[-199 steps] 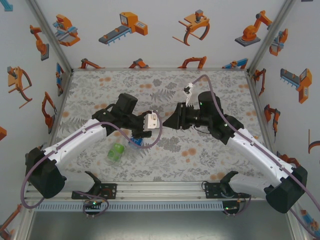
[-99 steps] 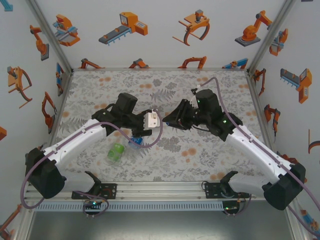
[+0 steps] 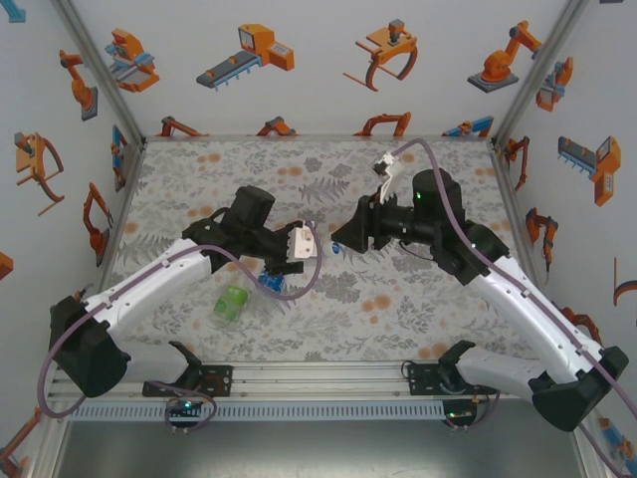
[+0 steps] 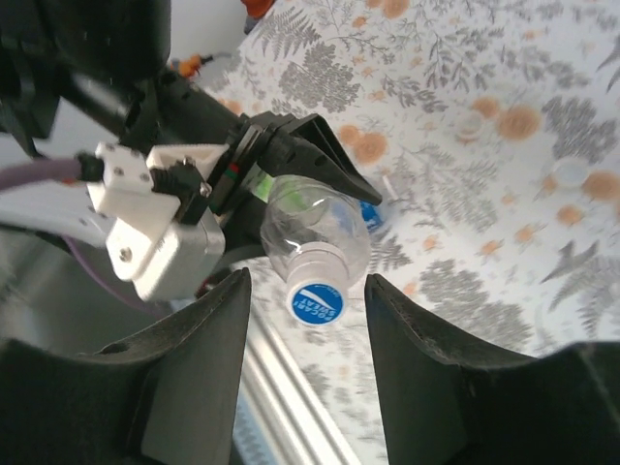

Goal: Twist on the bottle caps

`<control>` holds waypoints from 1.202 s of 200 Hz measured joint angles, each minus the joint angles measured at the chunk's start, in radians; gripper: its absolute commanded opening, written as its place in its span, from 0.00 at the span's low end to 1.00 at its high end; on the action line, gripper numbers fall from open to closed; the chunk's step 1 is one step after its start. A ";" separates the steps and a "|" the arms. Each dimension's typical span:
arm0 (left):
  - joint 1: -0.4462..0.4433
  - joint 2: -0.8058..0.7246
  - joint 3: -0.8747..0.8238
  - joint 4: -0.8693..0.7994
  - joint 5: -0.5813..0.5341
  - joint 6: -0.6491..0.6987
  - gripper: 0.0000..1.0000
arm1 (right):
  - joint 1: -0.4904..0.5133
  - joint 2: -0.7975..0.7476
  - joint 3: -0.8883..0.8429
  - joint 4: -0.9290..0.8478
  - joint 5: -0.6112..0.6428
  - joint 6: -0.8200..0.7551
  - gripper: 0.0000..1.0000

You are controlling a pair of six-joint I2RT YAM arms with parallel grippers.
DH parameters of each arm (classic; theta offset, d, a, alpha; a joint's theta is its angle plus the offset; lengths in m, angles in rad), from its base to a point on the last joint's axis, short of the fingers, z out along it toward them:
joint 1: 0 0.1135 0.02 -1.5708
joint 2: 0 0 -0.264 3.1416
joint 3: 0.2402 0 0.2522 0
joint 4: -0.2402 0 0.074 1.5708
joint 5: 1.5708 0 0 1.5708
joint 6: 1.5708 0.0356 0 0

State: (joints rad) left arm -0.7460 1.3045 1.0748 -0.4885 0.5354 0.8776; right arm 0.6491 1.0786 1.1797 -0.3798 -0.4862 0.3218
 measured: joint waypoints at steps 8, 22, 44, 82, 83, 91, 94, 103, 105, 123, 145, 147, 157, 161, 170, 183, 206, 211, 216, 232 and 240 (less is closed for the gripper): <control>-0.001 0.000 0.000 -0.002 0.002 0.003 0.00 | 0.000 0.000 0.000 -0.001 -0.026 -0.077 0.49; -0.002 0.000 0.000 -0.005 0.005 0.006 0.00 | 0.000 -0.003 0.000 -0.003 -0.078 -0.219 0.50; -0.006 0.000 0.000 -0.006 0.009 0.011 0.00 | 0.000 -0.025 -0.018 -0.008 -0.172 -0.450 0.51; -0.007 0.000 0.000 -0.010 0.012 0.018 0.00 | 0.000 -0.031 -0.042 -0.029 -0.274 -0.746 0.51; -0.007 0.000 0.000 -0.011 0.012 0.018 0.00 | 0.000 -0.030 -0.042 -0.031 -0.275 -0.751 0.51; -0.007 0.000 0.000 -0.013 0.013 0.018 0.00 | 0.000 -0.021 -0.042 -0.037 -0.282 -0.790 0.51; -0.007 0.000 0.000 -0.014 0.013 0.018 0.00 | 0.002 -0.018 -0.042 -0.039 -0.284 -0.801 0.51; -0.007 0.000 0.000 -0.016 0.013 0.018 0.00 | 0.003 -0.005 -0.042 -0.045 -0.285 -0.832 0.50; -0.007 0.000 0.000 -0.017 0.013 0.018 0.00 | 0.003 -0.001 -0.042 -0.047 -0.285 -0.839 0.50; -0.007 0.000 0.000 -0.021 0.014 0.018 0.00 | 0.009 0.022 -0.048 -0.054 -0.284 -0.876 0.48; -0.007 0.000 0.000 -0.021 0.015 0.019 0.00 | 0.018 0.031 -0.060 -0.056 -0.281 -0.900 0.44; -0.007 0.000 0.000 -0.021 0.015 0.019 0.00 | 0.019 0.031 -0.061 -0.056 -0.280 -0.901 0.43; -0.007 0.000 0.000 -0.021 0.015 0.019 0.00 | 0.021 0.032 -0.063 -0.058 -0.280 -0.906 0.42; -0.007 0.000 0.000 -0.021 0.015 0.019 0.00 | 0.022 0.032 -0.063 -0.058 -0.280 -0.909 0.41; -0.007 0.000 0.000 -0.021 0.015 0.020 0.00 | 0.022 0.032 -0.063 -0.057 -0.281 -0.914 0.41; -0.007 0.000 0.000 -0.021 0.015 0.021 0.00 | 0.022 0.032 -0.063 -0.057 -0.280 -0.917 0.39; -0.007 0.000 0.000 -0.022 0.015 0.021 0.00 | 0.024 0.032 -0.068 -0.056 -0.280 -0.918 0.40; -0.007 0.000 0.000 -0.023 0.015 0.021 0.00 | 0.024 0.032 -0.069 -0.055 -0.280 -0.918 0.41; -0.007 0.000 0.000 -0.023 0.015 0.021 0.00 | 0.025 0.032 -0.072 -0.050 -0.280 -0.917 0.41; -0.007 0.000 0.000 -0.025 0.015 0.021 0.00 | 0.030 0.032 -0.080 -0.038 -0.280 -0.917 0.41; -0.007 0.000 0.000 -0.025 0.015 0.022 0.00 | 0.031 0.032 -0.086 -0.029 -0.280 -0.913 0.40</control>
State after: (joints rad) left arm -0.7532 1.3045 1.0748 -0.5137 0.5507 0.8993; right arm 0.6804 1.1110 1.0935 -0.4091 -0.7662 -0.5915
